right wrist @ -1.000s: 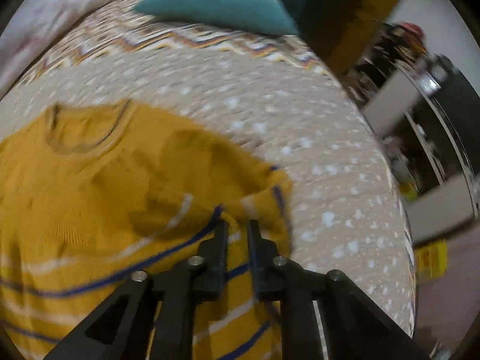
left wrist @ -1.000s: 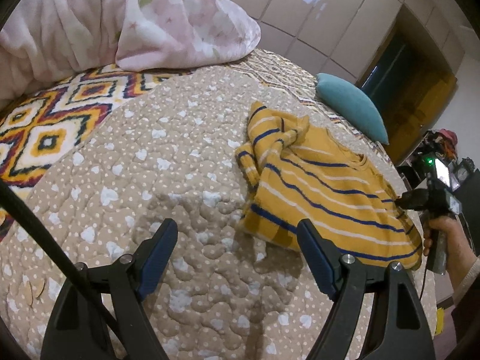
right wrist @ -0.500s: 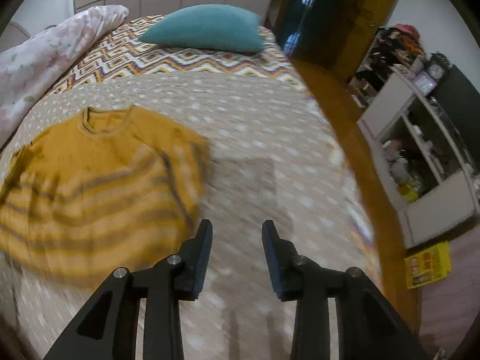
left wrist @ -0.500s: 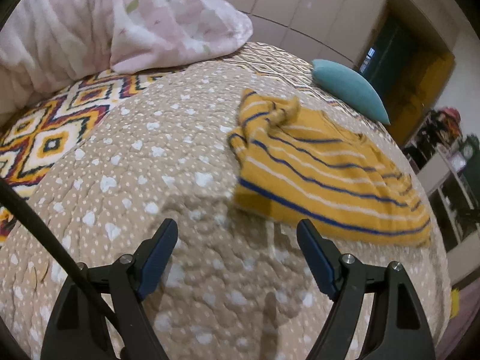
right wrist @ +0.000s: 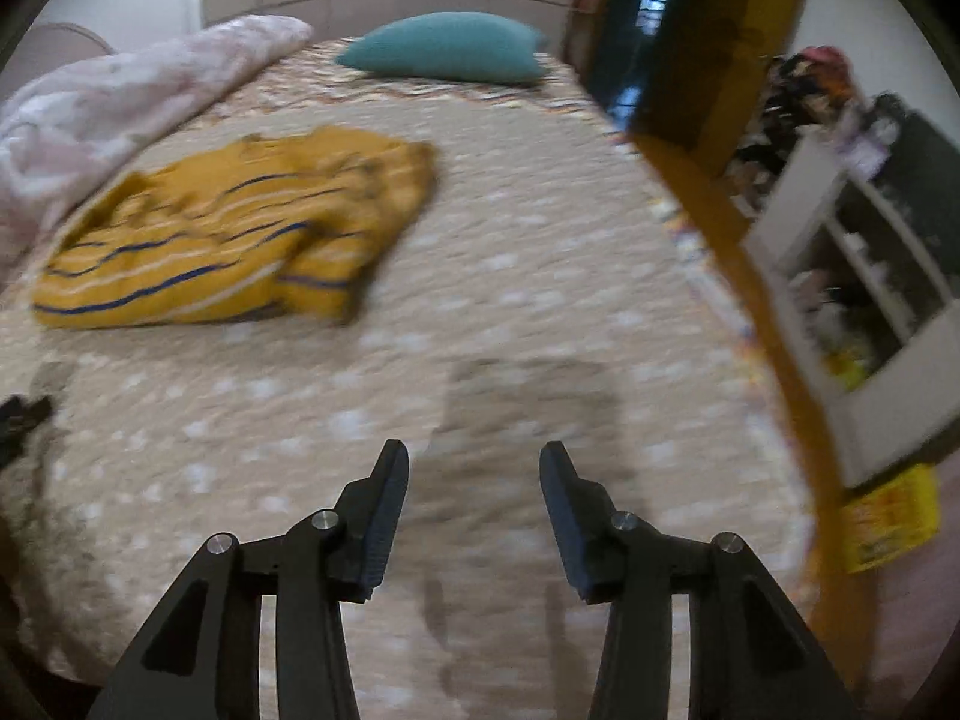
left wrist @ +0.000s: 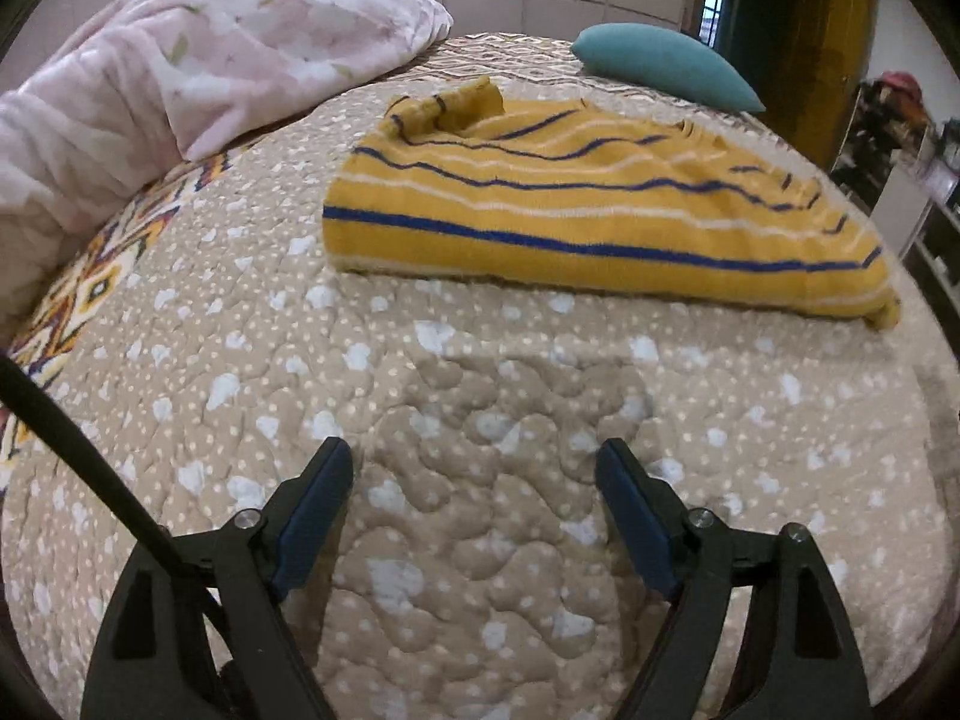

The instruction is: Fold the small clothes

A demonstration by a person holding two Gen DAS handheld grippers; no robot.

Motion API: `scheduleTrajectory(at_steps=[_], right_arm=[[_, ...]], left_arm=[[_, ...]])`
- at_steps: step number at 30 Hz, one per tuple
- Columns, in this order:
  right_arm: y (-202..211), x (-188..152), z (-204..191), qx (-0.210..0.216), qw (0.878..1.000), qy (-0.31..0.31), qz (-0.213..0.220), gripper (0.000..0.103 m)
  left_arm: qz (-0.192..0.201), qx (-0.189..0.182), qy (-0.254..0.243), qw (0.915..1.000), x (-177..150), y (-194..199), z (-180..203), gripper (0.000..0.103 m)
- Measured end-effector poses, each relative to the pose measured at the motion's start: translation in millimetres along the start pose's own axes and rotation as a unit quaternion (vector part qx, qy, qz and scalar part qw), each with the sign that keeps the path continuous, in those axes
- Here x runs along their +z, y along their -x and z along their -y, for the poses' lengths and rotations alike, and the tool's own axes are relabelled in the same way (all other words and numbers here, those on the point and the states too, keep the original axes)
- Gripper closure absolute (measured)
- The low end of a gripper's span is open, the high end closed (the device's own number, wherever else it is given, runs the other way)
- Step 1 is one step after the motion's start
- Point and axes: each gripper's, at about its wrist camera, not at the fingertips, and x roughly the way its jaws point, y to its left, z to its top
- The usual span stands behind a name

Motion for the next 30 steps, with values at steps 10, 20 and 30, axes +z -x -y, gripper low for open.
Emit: scheduleTrajectory(at_steps=[10,20,30], right_arm=[[-55.9,5.5,-38.7,0.079,0.996,-0.031,0.007,0.054],[-66.8,2.1,-40.2,0.106,0.993,-0.031,0.044,0.030],[-70.2,-1.7,-59.7,0.077,0.996,0.010,0.047,0.017]], left_arm=[[0.006,0.035,0.005,0.9994,-3.5,-10.9,0.0,0.000],[0.004,0.051,0.005,0.9987,-3.6,-12.2,6.4,0.000],[0.006,0.054,0.005,0.9985,-2.8,-12.9,6.4,0.000]])
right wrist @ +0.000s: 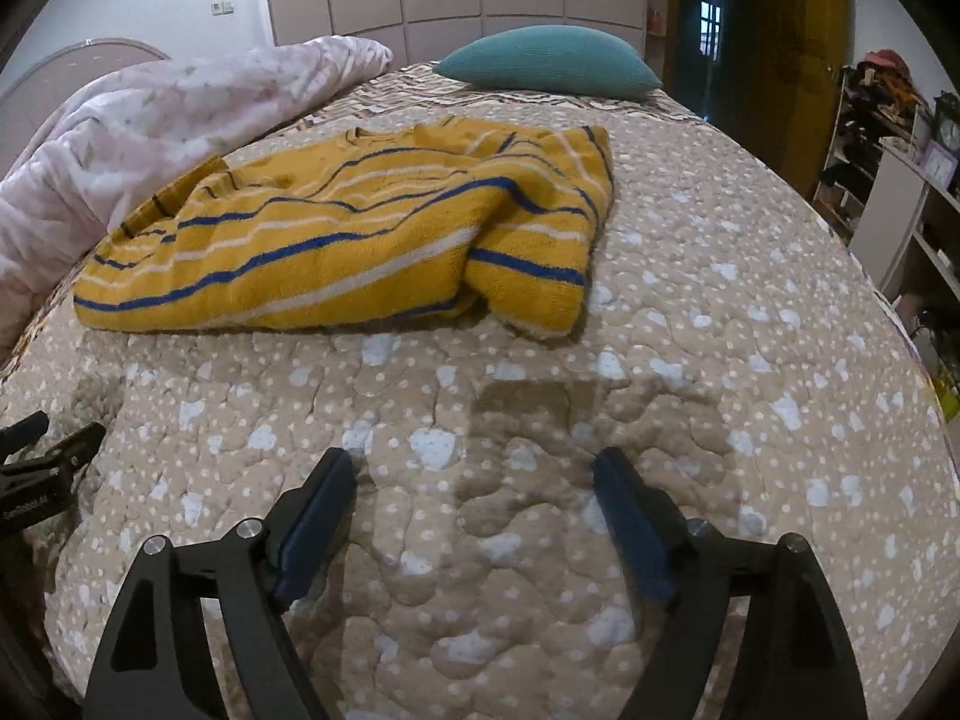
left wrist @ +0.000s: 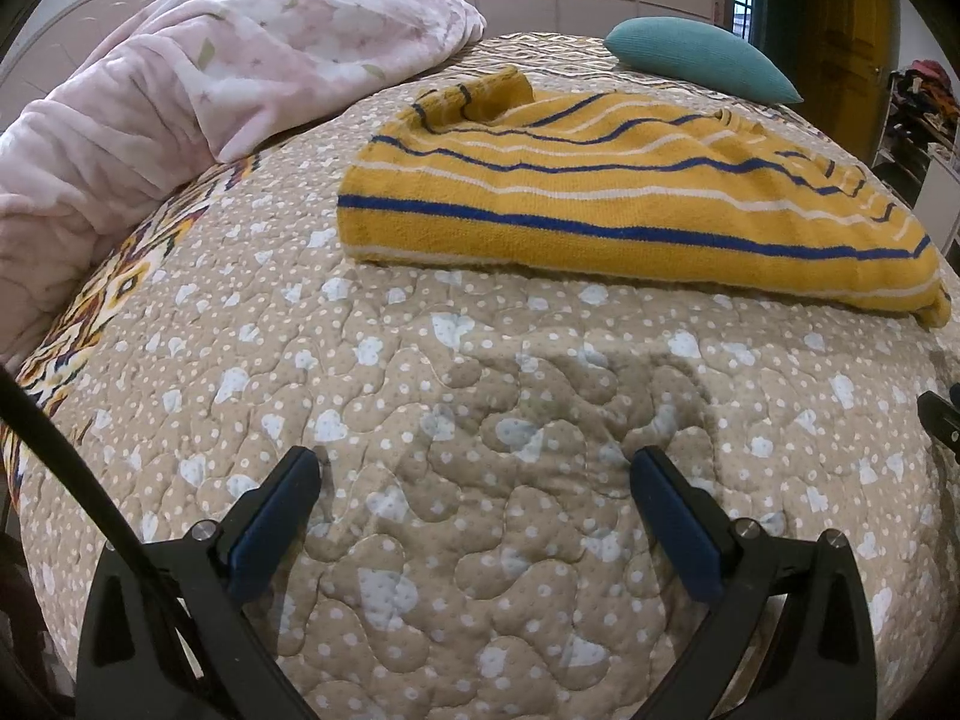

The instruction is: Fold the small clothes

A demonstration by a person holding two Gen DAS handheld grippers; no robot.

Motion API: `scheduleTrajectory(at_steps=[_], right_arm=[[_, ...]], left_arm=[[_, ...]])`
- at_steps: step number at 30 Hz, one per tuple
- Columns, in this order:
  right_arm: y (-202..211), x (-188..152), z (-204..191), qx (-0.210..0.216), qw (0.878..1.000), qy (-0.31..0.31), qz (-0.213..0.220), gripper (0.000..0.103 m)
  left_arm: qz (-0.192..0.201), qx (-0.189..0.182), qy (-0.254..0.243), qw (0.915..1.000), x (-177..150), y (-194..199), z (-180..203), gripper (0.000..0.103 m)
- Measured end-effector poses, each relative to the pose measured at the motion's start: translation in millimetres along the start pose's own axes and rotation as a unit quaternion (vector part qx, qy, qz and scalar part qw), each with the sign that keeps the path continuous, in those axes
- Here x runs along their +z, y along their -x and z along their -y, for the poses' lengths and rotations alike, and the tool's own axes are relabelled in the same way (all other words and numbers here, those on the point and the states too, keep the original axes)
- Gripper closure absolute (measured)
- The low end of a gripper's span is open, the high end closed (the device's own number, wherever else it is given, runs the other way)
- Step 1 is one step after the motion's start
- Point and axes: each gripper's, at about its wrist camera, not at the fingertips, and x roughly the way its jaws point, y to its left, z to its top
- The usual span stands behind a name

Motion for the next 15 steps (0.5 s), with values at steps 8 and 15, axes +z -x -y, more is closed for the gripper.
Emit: scheduleTrajectory(at_steps=[8,15], right_arm=[[-3.1,1.5,1.7,0.003,1.000,-0.017,-0.017,0.012],[-9.5,4.8,-5.0,0.020,0.999,0.003,-0.032,0.000]], left_arm=[[0.007,0.001,0.001,1.0000,-2.9,1.7,-0.4,0.000],[0.009,0.001,0.001,1.0000,-3.6,3.0,-0.2,0.000]])
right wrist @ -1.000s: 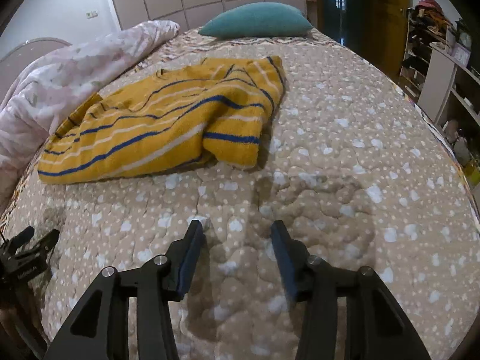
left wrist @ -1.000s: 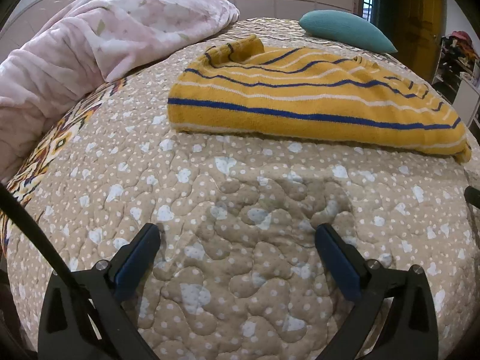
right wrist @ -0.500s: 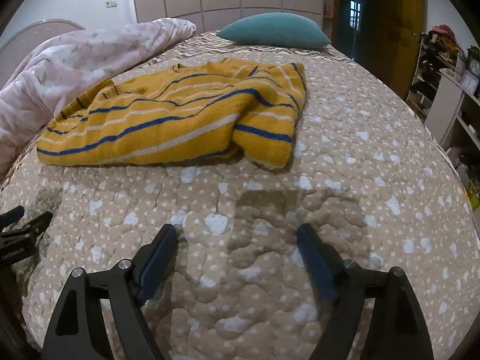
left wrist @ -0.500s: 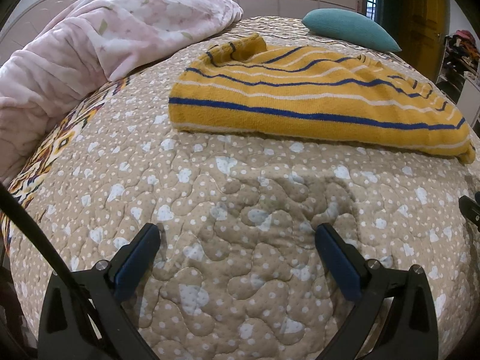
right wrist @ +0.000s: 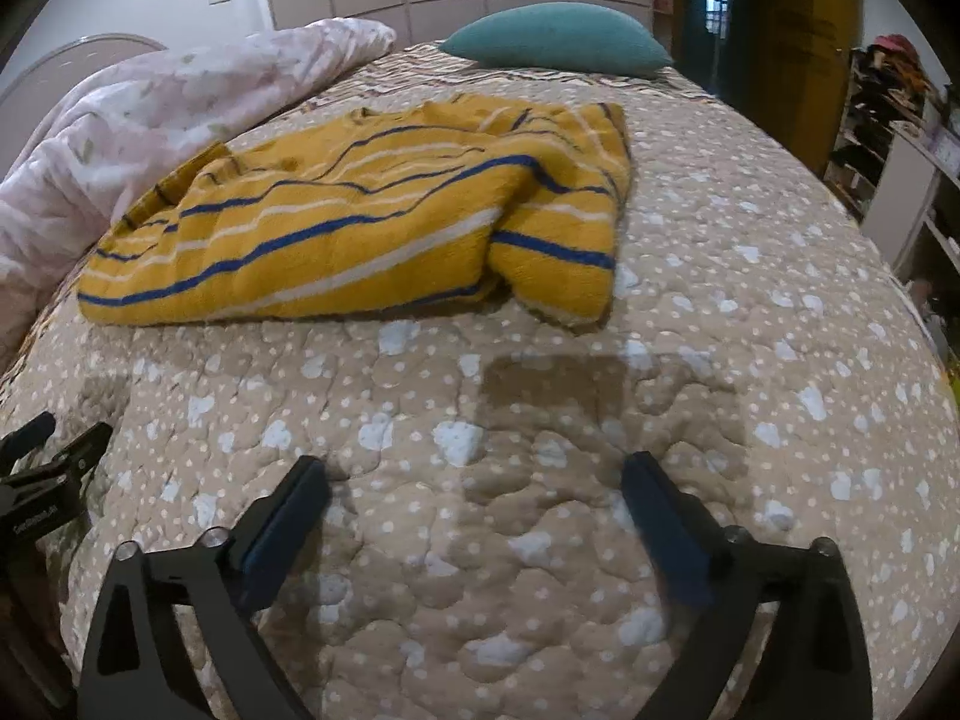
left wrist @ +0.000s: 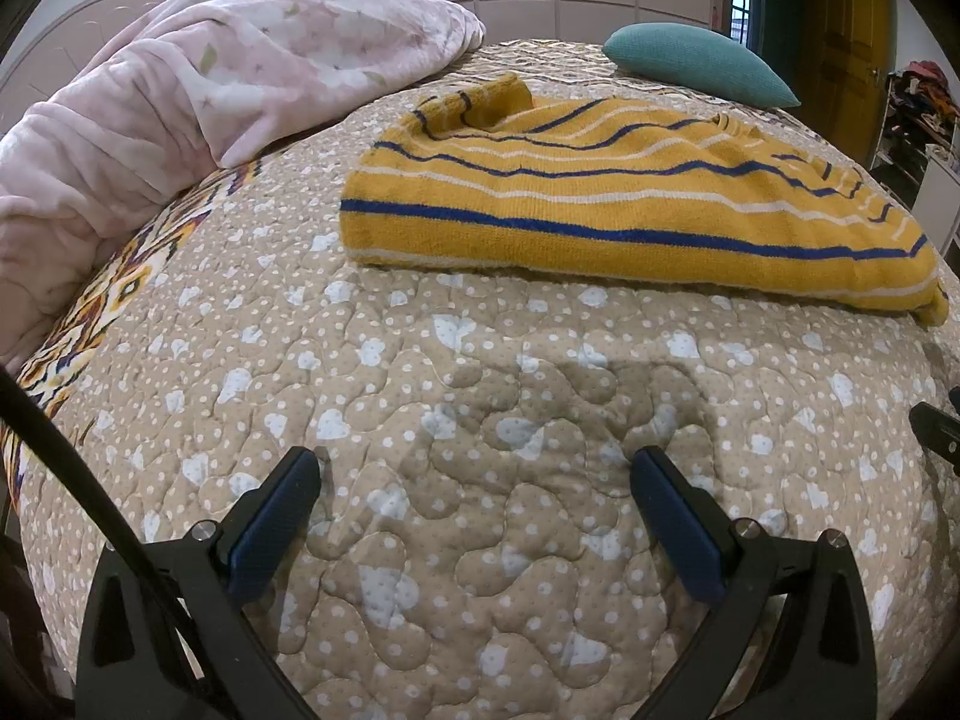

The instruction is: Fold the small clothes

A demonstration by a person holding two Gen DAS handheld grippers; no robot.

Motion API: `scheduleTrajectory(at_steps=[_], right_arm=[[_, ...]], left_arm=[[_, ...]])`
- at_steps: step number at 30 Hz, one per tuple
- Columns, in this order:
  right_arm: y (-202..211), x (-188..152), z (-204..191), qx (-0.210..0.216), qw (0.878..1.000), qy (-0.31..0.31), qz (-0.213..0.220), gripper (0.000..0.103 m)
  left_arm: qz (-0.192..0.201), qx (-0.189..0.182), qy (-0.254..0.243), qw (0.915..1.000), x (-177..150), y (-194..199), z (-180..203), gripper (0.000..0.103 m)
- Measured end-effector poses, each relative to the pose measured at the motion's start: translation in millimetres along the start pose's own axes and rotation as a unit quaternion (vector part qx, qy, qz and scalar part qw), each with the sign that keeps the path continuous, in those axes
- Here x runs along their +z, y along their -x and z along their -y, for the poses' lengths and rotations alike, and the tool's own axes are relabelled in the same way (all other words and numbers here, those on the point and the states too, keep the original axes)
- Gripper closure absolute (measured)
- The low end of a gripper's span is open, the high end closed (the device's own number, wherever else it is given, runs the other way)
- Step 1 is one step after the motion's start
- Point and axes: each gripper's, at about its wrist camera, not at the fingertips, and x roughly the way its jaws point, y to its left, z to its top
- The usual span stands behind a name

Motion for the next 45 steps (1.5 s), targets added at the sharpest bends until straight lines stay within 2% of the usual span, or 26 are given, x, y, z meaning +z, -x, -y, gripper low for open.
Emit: scheduleTrajectory(at_steps=[18,21,24,27,34,36,37,39,42,45], right_arm=[[5.3,-6.5,-3.2,0.000,1.000,-0.001,0.019,0.000],[10.6,-1.3,6.9,0.029,0.999,-0.028,0.017,0.001],[13.7,8.3,31.0,0.086,0.991,-0.105,0.020,0.004],[7.8,22.0,54.4,0.132,0.975,-0.177,0.024,0.010],[-24.9,60.9,73.9,0.147,0.956,-0.250,0.039,0.023],[-33.6,70.1,73.2,0.160,0.950,-0.267,0.037,0.042],[-39.0,74.0,72.5,0.174,0.944,-0.279,0.026,0.065],[-44.7,84.7,74.3,0.177,0.941,-0.289,0.016,0.073],[-27.3,106.6,67.3,0.158,0.950,-0.269,0.024,0.077],[-1.4,142.8,32.1,0.120,0.969,-0.211,0.043,0.078]], left_arm=[[0.002,-0.001,0.001,1.0000,-1.3,1.4,-0.9,0.000],[0.003,-0.005,0.003,1.0000,-1.4,2.7,-2.1,0.000],[0.004,-0.007,0.004,1.0000,-1.4,3.0,-3.0,0.000],[0.004,-0.008,0.005,0.9999,-1.8,2.7,-3.4,0.000],[0.005,-0.008,0.005,0.9999,-1.0,1.8,-2.7,0.000],[0.005,-0.010,0.006,0.9999,-1.7,2.1,-3.3,0.000],[0.005,-0.013,0.006,0.9999,-1.5,2.1,-3.5,0.000],[-0.006,-0.027,0.009,0.9996,1.8,4.4,-6.0,0.004],[-0.011,-0.055,0.034,0.9978,7.0,21.5,-20.8,0.010],[-0.005,-0.097,0.071,0.9927,8.4,44.1,-45.4,0.010]])
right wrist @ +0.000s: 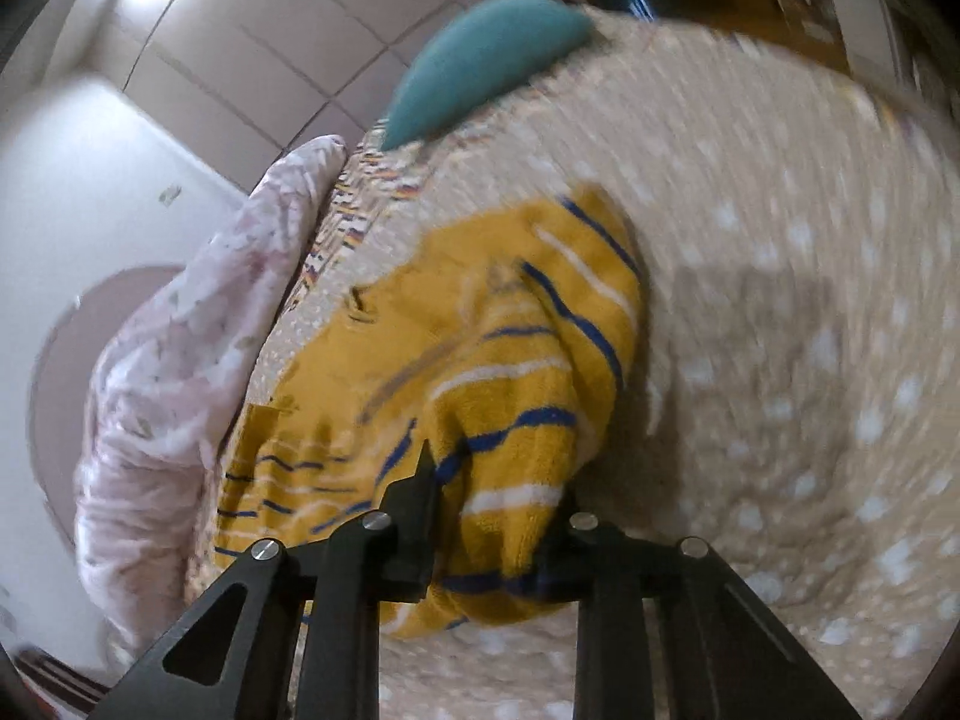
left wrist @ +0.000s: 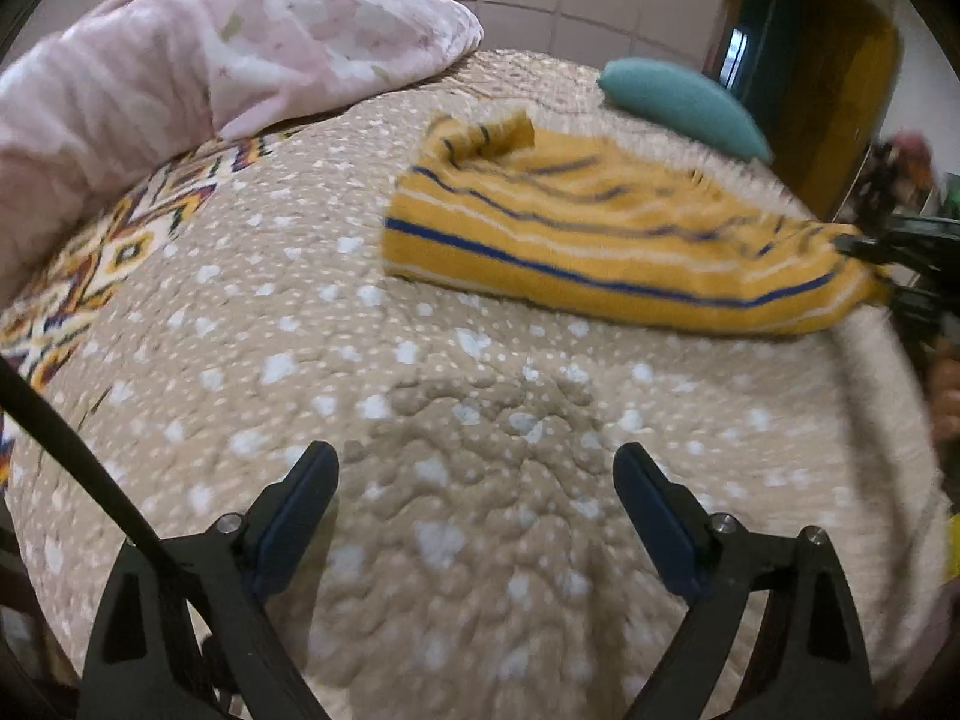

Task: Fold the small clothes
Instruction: 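Grasp one end of the folded yellow sweater with the right gripper and lift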

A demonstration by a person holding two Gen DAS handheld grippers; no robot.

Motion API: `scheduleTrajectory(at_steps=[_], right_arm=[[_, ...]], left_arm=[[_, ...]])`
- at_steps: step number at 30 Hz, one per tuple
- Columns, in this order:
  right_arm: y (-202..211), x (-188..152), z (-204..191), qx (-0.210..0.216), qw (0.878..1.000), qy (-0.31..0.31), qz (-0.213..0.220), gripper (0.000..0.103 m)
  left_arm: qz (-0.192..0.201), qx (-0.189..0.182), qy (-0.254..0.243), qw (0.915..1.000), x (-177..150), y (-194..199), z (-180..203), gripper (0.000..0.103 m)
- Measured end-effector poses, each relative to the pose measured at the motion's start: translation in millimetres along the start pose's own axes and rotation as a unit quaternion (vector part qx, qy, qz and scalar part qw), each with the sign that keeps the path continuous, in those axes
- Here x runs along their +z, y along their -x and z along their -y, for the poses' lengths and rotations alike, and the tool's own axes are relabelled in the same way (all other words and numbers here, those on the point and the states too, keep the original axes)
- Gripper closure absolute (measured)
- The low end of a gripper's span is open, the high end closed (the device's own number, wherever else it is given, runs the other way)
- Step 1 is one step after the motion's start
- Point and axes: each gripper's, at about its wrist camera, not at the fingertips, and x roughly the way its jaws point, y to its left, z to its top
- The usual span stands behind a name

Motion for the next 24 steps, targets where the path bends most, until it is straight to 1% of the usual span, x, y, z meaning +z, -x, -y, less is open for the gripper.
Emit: scheduleTrajectory(at_steps=[2,5,6,9,11,13,15,16,17,18,19,20,21,22,24], right_arm=[[2.4,7.2,-39.5,-0.004,0.999,0.039,0.007,0.078],[-10.6,10.7,-121.2,-0.001,0.994,0.112,0.007,0.079],[-17.5,6.2,-144.2,-0.001,0.991,0.135,0.002,0.079],[-56.0,-20.7,-219.2,-0.005,0.975,0.221,-0.030,0.079],[-88.6,-52.9,-255.7,-0.004,0.960,0.272,-0.062,0.079],[-117.1,-91.2,-279.4,-0.014,0.940,0.329,-0.090,0.079],[-139.9,-126.2,-292.3,-0.040,0.914,0.388,-0.112,0.079],[-150.4,-144.2,-299.4,-0.070,0.892,0.433,-0.106,0.077],[-149.5,-154.0,-298.3,-0.080,0.882,0.455,-0.094,0.070],[-149.3,-162.2,-302.1,-0.090,0.870,0.479,-0.079,0.067],[-148.0,-165.9,-303.5,-0.093,0.864,0.490,-0.075,0.060],[-146.1,-169.8,-305.9,-0.089,0.857,0.501,-0.075,0.049],[-143.7,-172.1,-306.8,-0.080,0.854,0.507,-0.079,0.041],[-138.4,-172.9,-307.1,-0.068,0.854,0.510,-0.081,0.031],[-130.1,-170.7,-306.4,-0.059,0.857,0.506,-0.078,0.030]], left_arm=[[0.014,-0.009,0.016,0.9997,0.2,18.8,-16.4,0.010],[0.039,-0.017,0.040,0.9983,2.5,42.4,-42.5,0.010],[0.046,-0.018,0.049,0.9976,3.7,47.9,-51.4,0.010],[0.058,-0.019,0.078,0.9951,4.4,60.1,-77.4,0.010],[0.061,-0.021,0.098,0.9931,3.7,64.0,-94.4,0.010],[0.063,-0.021,0.111,0.9916,1.4,66.6,-106.0,0.010],[0.064,-0.021,0.116,0.9909,-0.5,68.1,-113.1,0.010],[0.065,-0.022,0.117,0.9907,-1.3,69.3,-115.7,0.010],[0.066,-0.024,0.118,0.9905,-2.5,70.8,-116.9,0.010],[0.068,-0.026,0.119,0.9902,-4.7,73.6,-118.3,0.010],[0.070,-0.029,0.120,0.9899,-5.5,74.8,-118.6,0.010],[0.071,-0.032,0.121,0.9896,-5.7,74.8,-118.4,0.010],[0.070,-0.033,0.122,0.9896,-6.3,74.8,-118.0,0.010],[0.067,-0.035,0.122,0.9897,-6.1,73.7,-117.0,0.010],[0.060,-0.042,0.120,0.9900,-6.5,72.8,-114.4,0.010]])
